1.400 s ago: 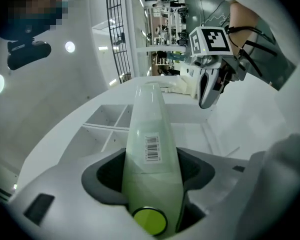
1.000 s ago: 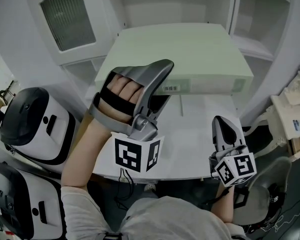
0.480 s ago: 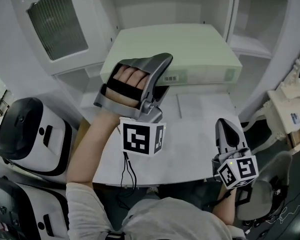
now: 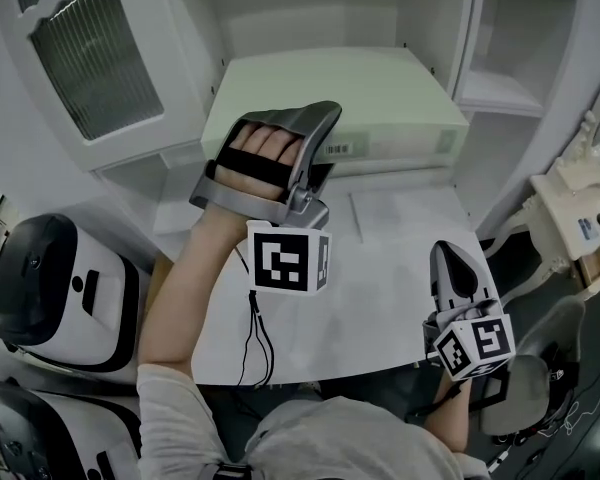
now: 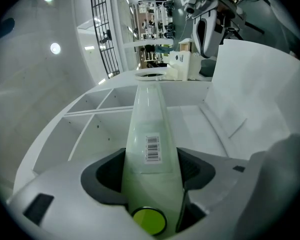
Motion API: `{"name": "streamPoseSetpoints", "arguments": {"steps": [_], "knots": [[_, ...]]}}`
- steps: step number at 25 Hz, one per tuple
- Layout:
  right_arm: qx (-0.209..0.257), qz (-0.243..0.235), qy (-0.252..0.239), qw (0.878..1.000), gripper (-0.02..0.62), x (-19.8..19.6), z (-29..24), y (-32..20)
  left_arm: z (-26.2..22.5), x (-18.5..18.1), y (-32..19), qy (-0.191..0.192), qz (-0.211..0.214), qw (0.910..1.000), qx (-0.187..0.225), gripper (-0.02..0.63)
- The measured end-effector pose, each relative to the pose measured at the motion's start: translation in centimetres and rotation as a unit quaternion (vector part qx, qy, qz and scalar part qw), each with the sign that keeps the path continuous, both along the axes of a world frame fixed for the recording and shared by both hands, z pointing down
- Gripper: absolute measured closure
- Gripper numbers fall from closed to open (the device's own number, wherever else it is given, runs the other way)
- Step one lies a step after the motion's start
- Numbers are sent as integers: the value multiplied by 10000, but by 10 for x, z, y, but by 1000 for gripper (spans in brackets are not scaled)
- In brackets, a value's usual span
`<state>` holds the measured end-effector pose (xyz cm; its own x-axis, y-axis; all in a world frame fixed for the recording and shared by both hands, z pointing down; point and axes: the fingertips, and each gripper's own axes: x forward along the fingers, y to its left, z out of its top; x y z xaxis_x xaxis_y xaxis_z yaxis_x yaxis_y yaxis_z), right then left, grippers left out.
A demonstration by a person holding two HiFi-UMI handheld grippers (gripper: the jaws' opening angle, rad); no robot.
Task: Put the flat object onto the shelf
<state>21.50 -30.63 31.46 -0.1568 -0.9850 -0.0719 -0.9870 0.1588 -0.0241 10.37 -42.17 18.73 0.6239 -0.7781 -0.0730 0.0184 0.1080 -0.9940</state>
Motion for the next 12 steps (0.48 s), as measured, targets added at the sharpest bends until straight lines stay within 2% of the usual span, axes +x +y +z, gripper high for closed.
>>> {"name": "streamPoseSetpoints", "arguments": {"steps": [12], "knots": [[-69, 348, -37, 9994, 588, 10, 3, -17, 0, 6, -59, -13, -64, 9999, -88, 308]]}}
